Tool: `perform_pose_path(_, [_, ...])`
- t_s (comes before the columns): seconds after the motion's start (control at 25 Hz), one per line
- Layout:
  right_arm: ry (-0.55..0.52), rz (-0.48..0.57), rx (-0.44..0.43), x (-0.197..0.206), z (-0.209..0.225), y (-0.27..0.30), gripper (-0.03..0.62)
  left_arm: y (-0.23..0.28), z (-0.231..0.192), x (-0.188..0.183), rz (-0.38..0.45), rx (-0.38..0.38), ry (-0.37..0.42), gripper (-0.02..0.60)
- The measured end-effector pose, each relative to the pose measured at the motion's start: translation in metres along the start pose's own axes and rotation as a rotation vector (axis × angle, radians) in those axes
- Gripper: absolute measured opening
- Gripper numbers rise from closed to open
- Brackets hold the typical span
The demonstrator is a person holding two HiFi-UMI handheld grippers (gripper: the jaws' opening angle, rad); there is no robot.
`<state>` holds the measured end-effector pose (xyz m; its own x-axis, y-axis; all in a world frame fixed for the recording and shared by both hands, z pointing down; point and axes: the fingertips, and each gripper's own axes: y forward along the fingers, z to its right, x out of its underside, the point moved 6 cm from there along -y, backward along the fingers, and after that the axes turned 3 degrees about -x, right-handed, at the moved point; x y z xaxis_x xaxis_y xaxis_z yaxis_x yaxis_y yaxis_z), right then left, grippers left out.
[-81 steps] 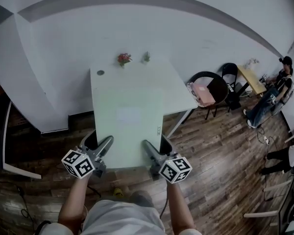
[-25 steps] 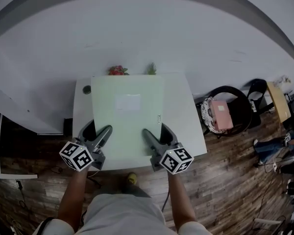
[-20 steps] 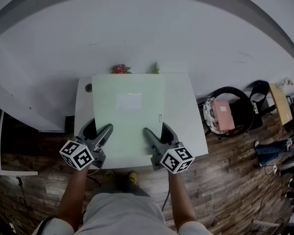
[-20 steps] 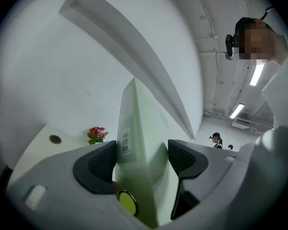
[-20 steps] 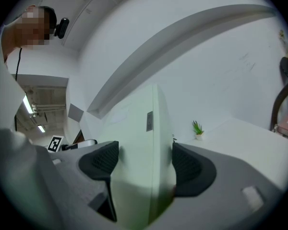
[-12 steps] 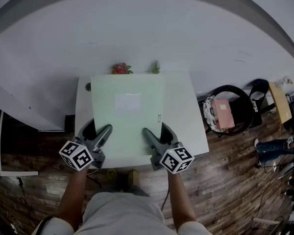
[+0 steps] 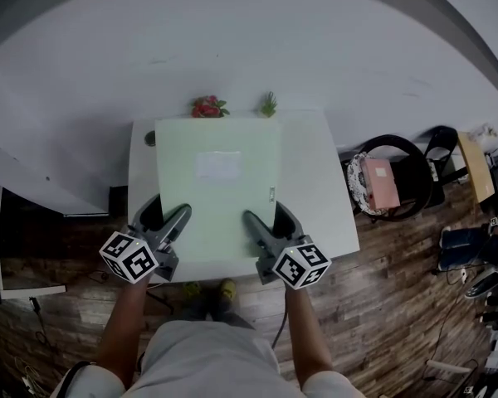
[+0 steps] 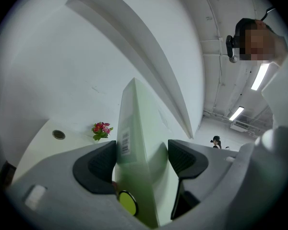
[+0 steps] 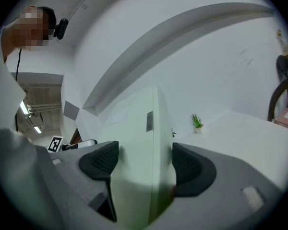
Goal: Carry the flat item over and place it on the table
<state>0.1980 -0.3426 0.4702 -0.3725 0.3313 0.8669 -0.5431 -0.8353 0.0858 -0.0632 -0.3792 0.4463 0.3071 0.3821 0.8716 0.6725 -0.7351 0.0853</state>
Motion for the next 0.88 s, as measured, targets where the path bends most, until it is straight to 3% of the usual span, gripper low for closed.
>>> perform_pose_path(0.32, [0.022,-0.044,0.019,0.012,0.011,0.022,0.347,0.011,-0.027,0.008,-0.031,-0.016,-0.039,0.334])
perform_pose_path(0.88, [0.110,-0.136,0.070,0.059,0.039,0.022,0.347,0.020,-0.052,0.058,-0.141,-0.061,-0.114,0.334])
